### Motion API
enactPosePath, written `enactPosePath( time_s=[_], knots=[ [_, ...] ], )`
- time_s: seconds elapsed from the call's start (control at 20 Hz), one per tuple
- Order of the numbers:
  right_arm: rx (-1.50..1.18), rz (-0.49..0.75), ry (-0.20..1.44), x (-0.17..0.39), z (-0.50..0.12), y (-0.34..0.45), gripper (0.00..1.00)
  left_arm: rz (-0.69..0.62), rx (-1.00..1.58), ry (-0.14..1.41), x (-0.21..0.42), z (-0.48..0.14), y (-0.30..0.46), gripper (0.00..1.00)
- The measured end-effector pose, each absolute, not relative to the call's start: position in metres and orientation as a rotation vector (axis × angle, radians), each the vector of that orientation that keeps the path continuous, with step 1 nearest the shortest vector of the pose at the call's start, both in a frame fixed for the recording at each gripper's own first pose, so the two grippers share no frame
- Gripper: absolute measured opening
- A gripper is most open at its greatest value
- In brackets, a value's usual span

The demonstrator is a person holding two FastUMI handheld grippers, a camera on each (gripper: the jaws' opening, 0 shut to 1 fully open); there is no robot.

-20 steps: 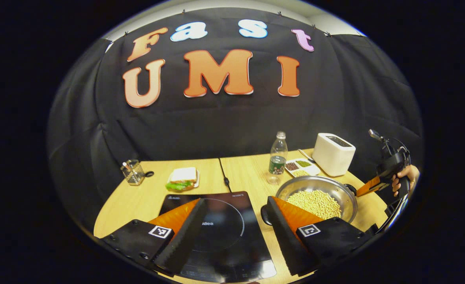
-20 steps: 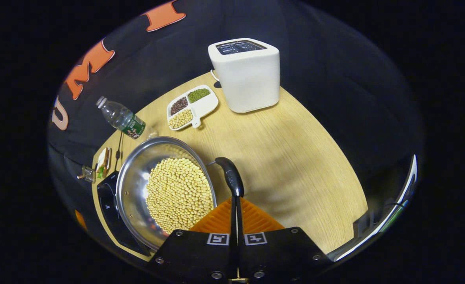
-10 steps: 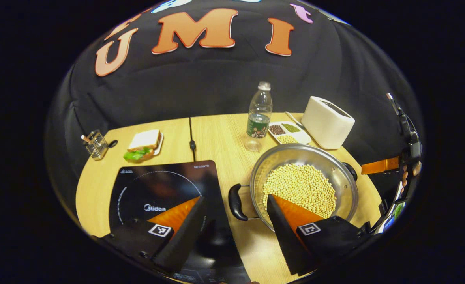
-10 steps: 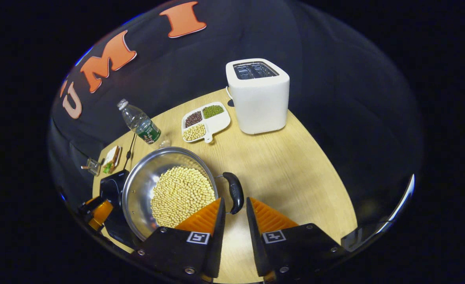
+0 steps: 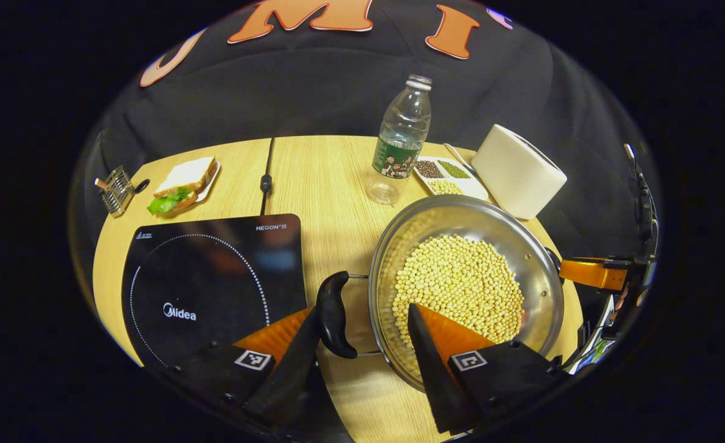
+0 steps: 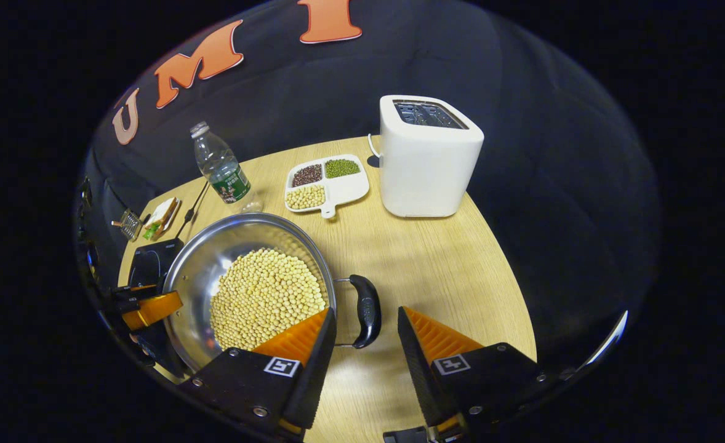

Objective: First push the handle of the pot to place it horizontally, then grasp the pot with both hands and set it on the induction cooktop.

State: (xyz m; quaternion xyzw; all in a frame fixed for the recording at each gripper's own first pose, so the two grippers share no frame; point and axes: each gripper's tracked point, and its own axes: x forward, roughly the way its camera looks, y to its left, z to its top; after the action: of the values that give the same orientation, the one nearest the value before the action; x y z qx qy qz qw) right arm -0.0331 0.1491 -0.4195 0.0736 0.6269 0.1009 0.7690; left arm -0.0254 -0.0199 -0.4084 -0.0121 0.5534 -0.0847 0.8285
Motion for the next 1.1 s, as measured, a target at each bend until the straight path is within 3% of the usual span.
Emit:
enactPosePath(
  time_s=[0.6,1.1],
  knots=[
    [0.092,0.155,1.447,-0.046,-0.446,0.146,0.70,-0.134,0.120,1.132,0.011,-0.455,-0.030,0.86],
    [0.220,0.091,1.484,-0.056,-0.461,0.155,0.60,-0.141,0.149,1.064,0.025,-0.459,-0.032,0.80]
  ],
)
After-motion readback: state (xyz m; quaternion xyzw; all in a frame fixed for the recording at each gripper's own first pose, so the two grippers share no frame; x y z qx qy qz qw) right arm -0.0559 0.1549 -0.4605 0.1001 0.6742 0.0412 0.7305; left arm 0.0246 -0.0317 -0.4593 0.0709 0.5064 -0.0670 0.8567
